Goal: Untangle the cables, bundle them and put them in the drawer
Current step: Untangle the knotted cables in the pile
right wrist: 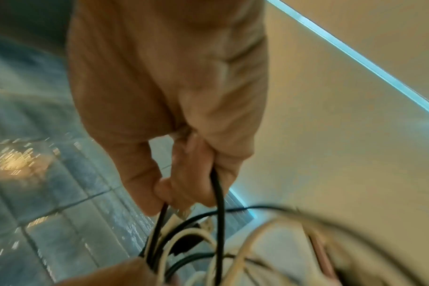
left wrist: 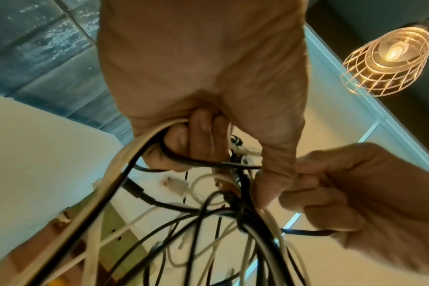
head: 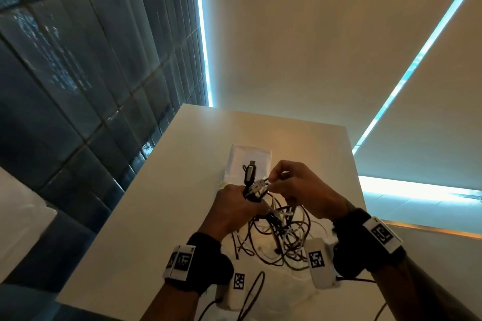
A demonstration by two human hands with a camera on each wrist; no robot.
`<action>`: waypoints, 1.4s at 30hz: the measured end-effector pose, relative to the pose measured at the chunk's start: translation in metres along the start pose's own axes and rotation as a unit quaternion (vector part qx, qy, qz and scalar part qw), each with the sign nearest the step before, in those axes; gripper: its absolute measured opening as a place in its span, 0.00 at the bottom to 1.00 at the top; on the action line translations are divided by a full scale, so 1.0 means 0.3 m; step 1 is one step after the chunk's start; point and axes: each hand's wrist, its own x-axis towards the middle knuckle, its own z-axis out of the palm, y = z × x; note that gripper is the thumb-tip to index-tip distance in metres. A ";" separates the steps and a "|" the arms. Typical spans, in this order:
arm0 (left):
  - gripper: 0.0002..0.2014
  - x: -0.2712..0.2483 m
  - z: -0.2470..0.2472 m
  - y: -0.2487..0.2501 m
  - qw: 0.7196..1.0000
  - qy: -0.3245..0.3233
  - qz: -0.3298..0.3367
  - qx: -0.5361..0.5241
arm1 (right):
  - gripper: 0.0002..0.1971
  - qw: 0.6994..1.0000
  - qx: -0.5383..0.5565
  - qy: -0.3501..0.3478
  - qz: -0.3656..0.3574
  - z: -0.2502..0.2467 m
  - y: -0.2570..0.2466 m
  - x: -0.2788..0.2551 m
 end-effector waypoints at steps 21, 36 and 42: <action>0.16 -0.027 0.060 -0.023 0.998 0.011 0.030 -0.052 | 0.09 0.978 -0.076 0.101 -0.166 0.092 0.047 0.029; 0.14 -0.009 -0.208 0.019 0.916 0.159 0.043 -0.365 | 0.06 0.980 -0.154 -0.027 -0.119 0.008 0.294 -0.009; 0.14 -0.027 -0.362 0.083 0.889 0.142 0.103 -0.422 | 0.05 0.987 -0.105 -0.024 -0.119 -0.007 0.414 0.011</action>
